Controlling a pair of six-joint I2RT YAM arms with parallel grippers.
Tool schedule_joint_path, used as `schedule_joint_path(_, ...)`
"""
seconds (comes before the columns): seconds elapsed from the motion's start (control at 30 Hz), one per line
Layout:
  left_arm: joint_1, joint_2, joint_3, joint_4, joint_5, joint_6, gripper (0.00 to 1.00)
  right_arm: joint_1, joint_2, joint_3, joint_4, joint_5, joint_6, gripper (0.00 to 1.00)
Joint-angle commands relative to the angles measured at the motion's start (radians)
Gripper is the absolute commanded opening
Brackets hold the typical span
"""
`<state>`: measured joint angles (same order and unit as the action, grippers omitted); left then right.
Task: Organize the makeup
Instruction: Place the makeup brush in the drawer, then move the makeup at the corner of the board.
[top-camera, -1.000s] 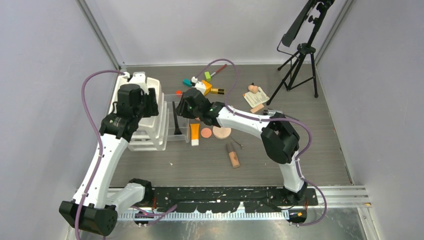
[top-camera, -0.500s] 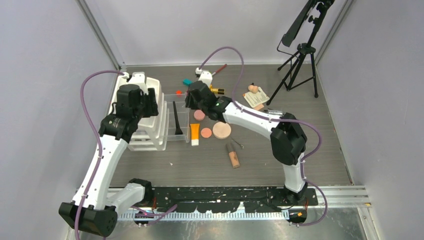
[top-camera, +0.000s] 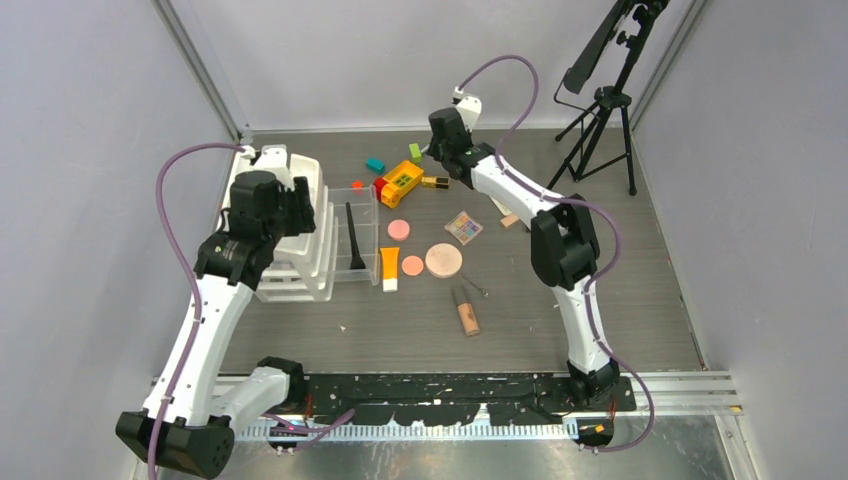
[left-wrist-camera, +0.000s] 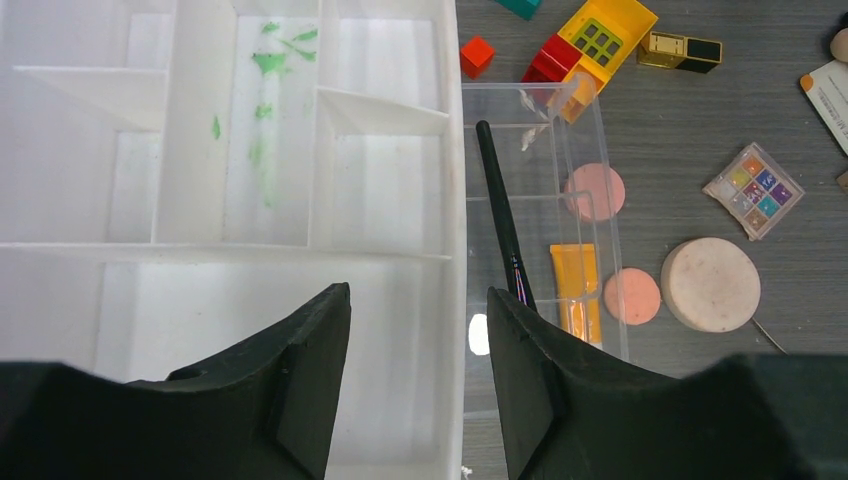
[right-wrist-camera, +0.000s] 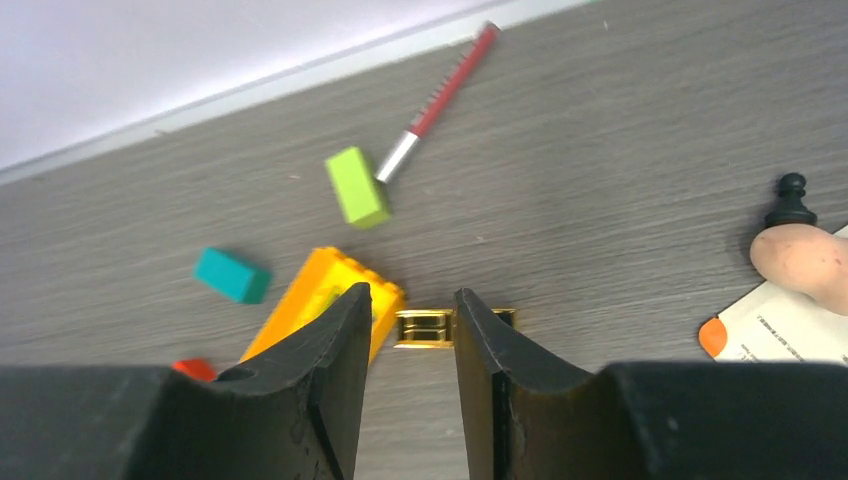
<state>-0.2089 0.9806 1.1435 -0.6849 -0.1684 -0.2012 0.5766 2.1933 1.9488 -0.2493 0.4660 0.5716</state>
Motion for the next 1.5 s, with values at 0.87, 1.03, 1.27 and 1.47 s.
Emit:
schedule_joint_path(0.87, 0.003, -0.083, 0.013, 0.017, -0.057, 0.0, 0.58, -0.132, 0.663, 0.64, 0.438, -0.045, 0.509, 0.33)
schedule_joint_path(1.03, 0.003, -0.086, -0.003, 0.031, -0.054, 0.0, 0.58, -0.145, 0.741, 0.725, 0.449, -0.057, 0.565, 0.33)
schedule_joint_path(1.27, 0.003, -0.085, -0.006, 0.039, -0.052, 0.001, 0.58, -0.158, 0.765, 0.72, 0.514, -0.123, 0.581, 0.33)
schedule_joint_path(1.47, 0.003, -0.088, -0.009, 0.041, -0.061, 0.006, 0.58, -0.163, 0.784, 0.733, 0.495, -0.128, 0.646, 0.32)
